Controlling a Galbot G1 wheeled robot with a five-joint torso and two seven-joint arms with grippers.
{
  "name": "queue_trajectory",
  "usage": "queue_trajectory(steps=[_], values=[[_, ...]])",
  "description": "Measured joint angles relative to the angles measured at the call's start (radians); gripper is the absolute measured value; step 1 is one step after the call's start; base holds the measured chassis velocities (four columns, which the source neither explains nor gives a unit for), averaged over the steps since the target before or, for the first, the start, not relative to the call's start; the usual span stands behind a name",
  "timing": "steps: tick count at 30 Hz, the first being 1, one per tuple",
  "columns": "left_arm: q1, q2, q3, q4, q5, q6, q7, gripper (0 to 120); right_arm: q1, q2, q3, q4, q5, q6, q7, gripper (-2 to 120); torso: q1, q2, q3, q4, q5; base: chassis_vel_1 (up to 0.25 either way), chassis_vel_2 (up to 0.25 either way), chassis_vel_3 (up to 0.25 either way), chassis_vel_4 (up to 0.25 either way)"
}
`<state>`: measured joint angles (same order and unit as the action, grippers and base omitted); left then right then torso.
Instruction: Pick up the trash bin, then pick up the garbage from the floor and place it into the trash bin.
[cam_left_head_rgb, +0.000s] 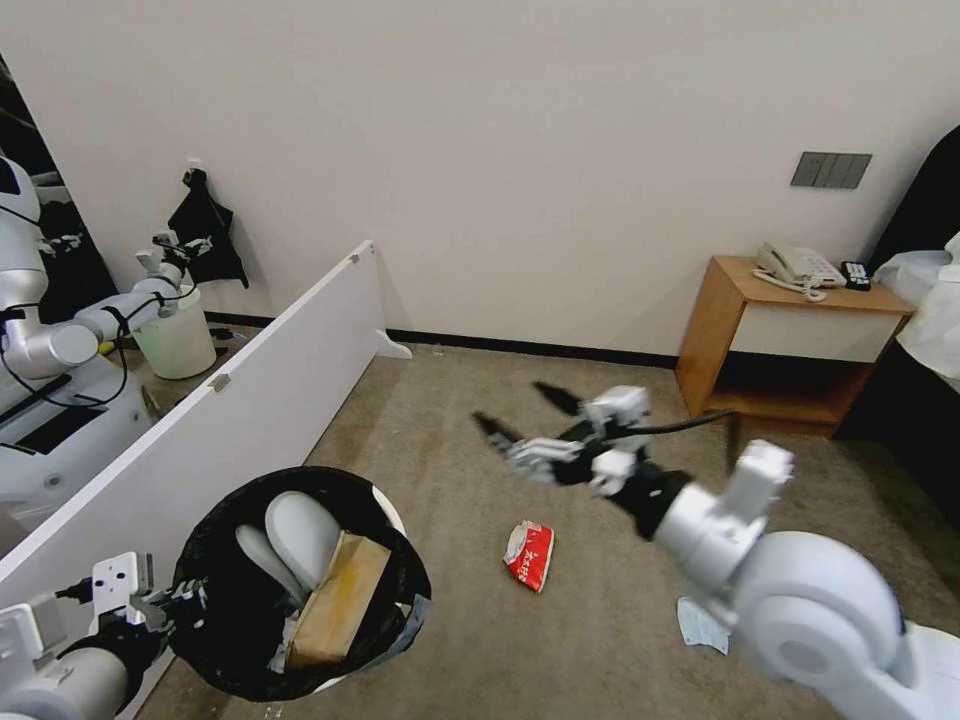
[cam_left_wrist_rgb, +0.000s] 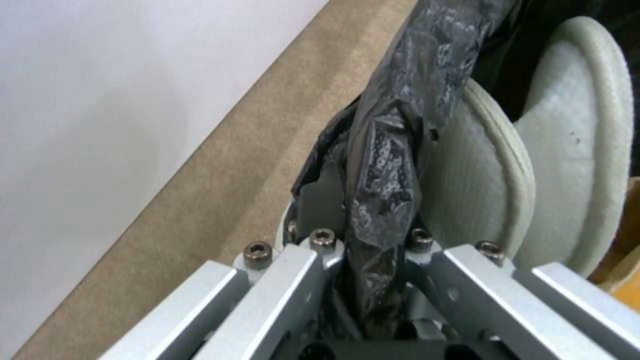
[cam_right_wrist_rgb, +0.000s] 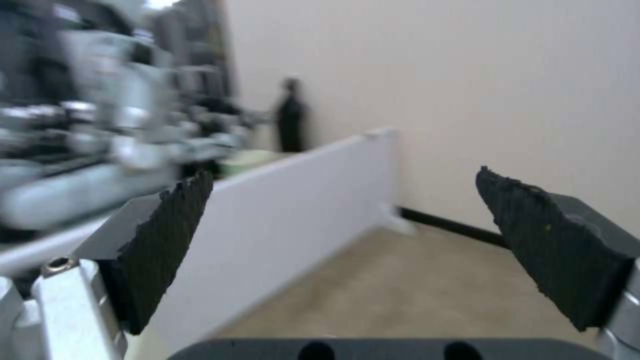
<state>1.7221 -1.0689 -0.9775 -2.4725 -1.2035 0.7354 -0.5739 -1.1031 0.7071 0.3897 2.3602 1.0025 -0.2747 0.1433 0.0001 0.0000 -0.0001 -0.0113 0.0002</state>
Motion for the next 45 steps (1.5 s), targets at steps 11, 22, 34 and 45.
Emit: queue_trajectory(steps=[11, 22, 34, 45], values=[[0.004, -0.027, 0.012, 0.022, 0.074, 0.000, 0.063, 3, -0.534, 0.254, 0.500, -0.004, -0.464, 0.053, -0.099, 100, 0.000, 0.000, 0.000, -0.0001, -0.0004, 0.000, 0.000, 0.000, 0.000], [0.018, -0.059, 0.009, 0.037, 0.118, 0.000, 0.102, 3, -0.619, 0.648, 0.520, -0.043, -0.743, 0.156, -0.151, 100, 0.000, 0.000, 0.000, 0.0006, -0.0003, 0.000, 0.000, 0.000, 0.000], [0.021, -0.064, 0.017, 0.061, 0.183, -0.014, 0.133, 3, -0.640, 0.728, 0.542, -0.069, -0.812, 0.193, -0.140, 100, 0.000, 0.000, 0.000, -0.0002, -0.0003, 0.000, 0.000, 0.000, 0.000], [0.013, -0.063, 0.027, 0.070, 0.193, -0.017, 0.141, 3, -0.645, 0.763, 0.521, -0.120, -0.859, 0.313, -0.202, 100, 0.000, 0.000, 0.000, 0.0001, -0.0003, 0.000, 0.000, 0.000, 0.000]])
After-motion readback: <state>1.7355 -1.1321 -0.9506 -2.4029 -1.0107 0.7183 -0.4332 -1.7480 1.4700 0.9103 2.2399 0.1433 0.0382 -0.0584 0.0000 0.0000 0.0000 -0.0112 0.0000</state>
